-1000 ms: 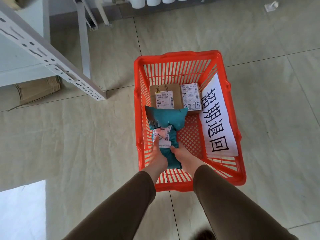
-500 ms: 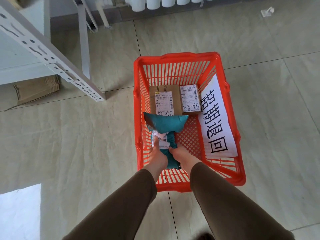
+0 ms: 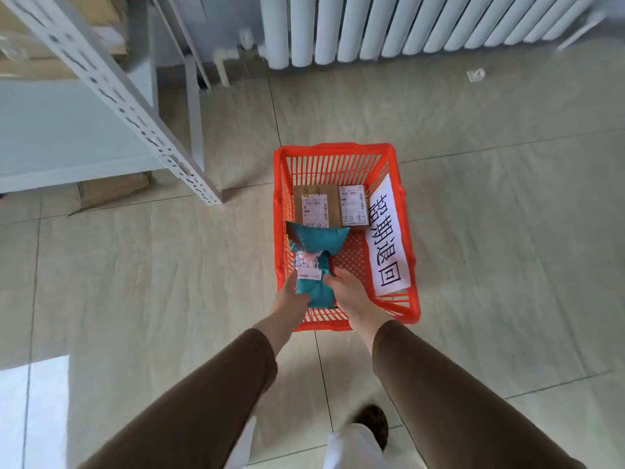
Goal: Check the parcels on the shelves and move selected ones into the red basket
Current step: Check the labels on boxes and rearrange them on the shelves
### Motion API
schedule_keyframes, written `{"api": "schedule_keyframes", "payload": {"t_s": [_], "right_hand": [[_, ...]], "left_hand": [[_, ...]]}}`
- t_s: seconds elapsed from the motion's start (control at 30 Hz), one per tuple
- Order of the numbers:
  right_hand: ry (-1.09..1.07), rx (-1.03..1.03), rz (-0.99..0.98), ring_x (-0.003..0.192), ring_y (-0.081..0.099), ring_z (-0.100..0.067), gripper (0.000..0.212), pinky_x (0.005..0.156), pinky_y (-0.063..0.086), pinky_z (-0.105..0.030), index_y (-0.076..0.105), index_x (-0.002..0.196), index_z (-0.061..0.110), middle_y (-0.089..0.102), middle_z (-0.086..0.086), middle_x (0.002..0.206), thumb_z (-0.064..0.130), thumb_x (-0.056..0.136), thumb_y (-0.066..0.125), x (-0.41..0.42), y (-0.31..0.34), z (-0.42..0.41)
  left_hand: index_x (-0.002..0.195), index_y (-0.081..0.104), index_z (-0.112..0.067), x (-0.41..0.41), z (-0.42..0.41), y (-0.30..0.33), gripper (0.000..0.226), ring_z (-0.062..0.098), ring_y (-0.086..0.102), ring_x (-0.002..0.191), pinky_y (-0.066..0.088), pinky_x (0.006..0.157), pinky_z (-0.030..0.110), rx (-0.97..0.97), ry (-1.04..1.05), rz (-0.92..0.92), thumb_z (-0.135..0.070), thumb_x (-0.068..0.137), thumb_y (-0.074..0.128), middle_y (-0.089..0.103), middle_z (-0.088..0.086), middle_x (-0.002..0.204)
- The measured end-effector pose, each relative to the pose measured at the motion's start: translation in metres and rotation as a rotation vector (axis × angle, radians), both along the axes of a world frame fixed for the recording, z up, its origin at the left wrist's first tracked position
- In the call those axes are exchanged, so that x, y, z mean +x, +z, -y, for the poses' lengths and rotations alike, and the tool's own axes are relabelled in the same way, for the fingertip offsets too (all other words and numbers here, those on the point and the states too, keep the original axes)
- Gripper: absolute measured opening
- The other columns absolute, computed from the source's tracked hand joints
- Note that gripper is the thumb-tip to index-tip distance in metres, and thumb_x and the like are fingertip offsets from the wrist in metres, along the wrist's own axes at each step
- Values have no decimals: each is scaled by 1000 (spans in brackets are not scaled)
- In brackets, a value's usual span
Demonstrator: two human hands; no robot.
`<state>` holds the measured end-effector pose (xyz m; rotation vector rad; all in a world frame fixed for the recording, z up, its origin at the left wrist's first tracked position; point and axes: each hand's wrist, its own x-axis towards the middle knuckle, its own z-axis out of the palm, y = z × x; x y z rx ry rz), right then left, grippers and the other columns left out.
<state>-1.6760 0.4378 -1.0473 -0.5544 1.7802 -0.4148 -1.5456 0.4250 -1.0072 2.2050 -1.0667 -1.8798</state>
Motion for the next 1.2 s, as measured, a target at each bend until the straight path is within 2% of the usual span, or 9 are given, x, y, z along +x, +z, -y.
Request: {"api": "schedule_keyframes", "payload": {"t_s": [0.17, 0.23, 0.3, 0.4, 0.53, 0.73, 0.9, 1.0, 1.2], "right_hand": [[76, -82, 39, 132, 56, -28, 43, 111, 47, -43, 56, 141, 8, 58, -11, 143, 30, 104, 56, 21, 184, 15], [91, -120, 56, 112, 64, -20, 36, 95, 52, -42, 57, 134, 6, 63, -11, 134, 27, 106, 52, 30, 255, 22], [92, -166, 43, 93, 62, -8, 30, 73, 48, -28, 60, 130, 14, 65, -2, 116, 28, 104, 55, 41, 328, 30], [141, -314, -35, 108, 63, -14, 26, 82, 51, -31, 66, 122, 21, 66, 3, 118, 32, 99, 62, 58, 430, 45], [255, -484, -29, 101, 64, -16, 16, 80, 48, -26, 67, 116, 23, 67, 3, 114, 26, 101, 61, 91, 559, 63], [445, -741, 7, 99, 63, -12, 21, 78, 46, -22, 69, 121, 18, 69, 4, 110, 23, 103, 60, 163, 706, 75], [538, -936, 26, 104, 64, -12, 21, 88, 47, -23, 69, 120, 18, 70, 3, 114, 23, 101, 62, 243, 794, 72], [562, -1024, 42, 98, 61, -6, 22, 81, 45, -18, 68, 123, 18, 67, 5, 111, 22, 102, 60, 296, 834, 72], [526, -1158, 17, 116, 62, -10, 26, 100, 48, -24, 65, 129, 19, 66, 3, 127, 19, 103, 60, 389, 893, 77]], "left_hand": [[163, 31, -21, 30, 14, 159, 62, 27, 60, 120, 45, 84, 29, -120, 16, -20, -24, 107, 57, 53, 8, 152], [164, 29, -21, 47, 22, 219, 67, 18, 60, 116, 42, 83, 25, -172, 40, -32, -23, 105, 61, 47, 9, 159], [162, 35, -19, 67, 29, 281, 65, 21, 59, 124, 44, 89, 26, -248, 54, -40, -19, 104, 64, 46, 10, 160], [153, 49, -12, 99, 42, 372, 55, 30, 49, 143, 40, 110, 36, -341, 100, -80, -13, 100, 68, 50, 14, 157], [140, 63, -13, 144, 52, 500, 42, 25, 60, 125, 43, 94, 31, -512, 158, -136, -14, 99, 69, 64, 10, 142], [136, 66, -12, 229, 40, 655, 35, 14, 61, 107, 44, 95, 31, -782, 181, -147, -17, 101, 66, 68, -2, 120], [128, 70, -20, 318, 25, 739, 26, 13, 63, 110, 47, 100, 35, -932, 212, -148, -20, 102, 67, 71, -7, 120], [126, 70, -20, 376, 23, 780, 24, 13, 63, 116, 46, 108, 37, -1015, 169, -147, -19, 102, 66, 71, -5, 124], [116, 73, -25, 476, 37, 851, 17, 11, 65, 106, 48, 104, 34, -1152, 104, -185, -17, 101, 68, 73, -7, 116]]}}
